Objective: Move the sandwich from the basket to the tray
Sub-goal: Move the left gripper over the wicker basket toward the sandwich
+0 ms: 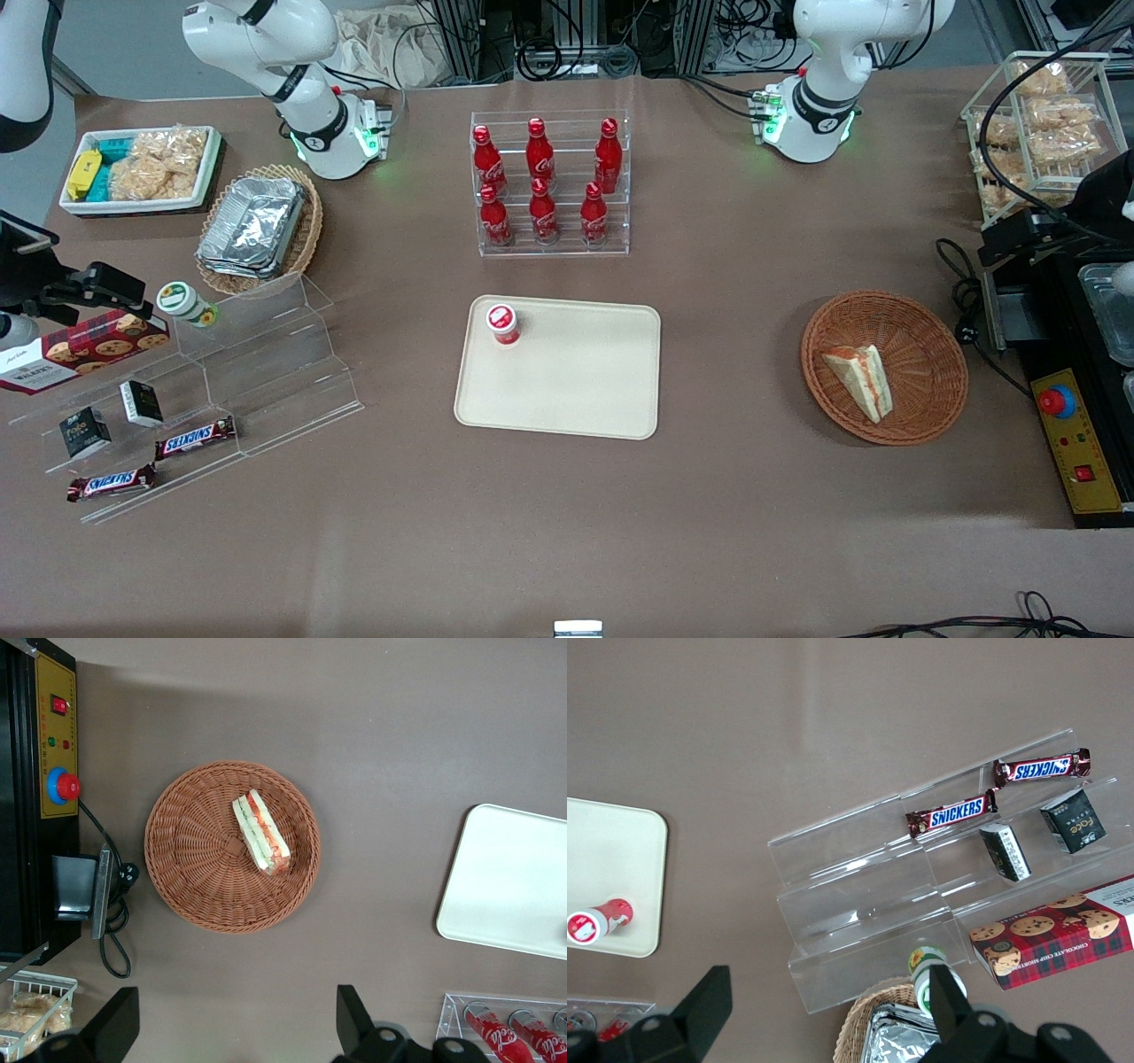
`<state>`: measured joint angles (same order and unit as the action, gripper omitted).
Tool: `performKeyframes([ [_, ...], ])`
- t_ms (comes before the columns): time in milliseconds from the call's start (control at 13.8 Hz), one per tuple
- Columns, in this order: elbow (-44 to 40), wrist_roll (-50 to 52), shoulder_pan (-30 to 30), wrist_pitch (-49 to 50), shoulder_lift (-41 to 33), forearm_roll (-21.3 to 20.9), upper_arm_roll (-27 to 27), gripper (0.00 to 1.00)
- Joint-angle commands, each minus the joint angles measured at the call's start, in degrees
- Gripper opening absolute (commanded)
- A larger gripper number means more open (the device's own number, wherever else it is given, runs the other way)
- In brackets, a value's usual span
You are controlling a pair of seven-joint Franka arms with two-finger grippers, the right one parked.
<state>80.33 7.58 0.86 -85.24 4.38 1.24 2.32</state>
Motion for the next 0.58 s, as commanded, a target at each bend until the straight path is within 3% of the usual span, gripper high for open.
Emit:
performKeyframes([
  [0, -0.44, 2.24, -0.77, 0.51, -0.51, -0.8, -0.39, 1.0],
  [509, 0.26, 4.63, -1.12, -0.45, 3.87, -2.11, 0.14, 1.0],
])
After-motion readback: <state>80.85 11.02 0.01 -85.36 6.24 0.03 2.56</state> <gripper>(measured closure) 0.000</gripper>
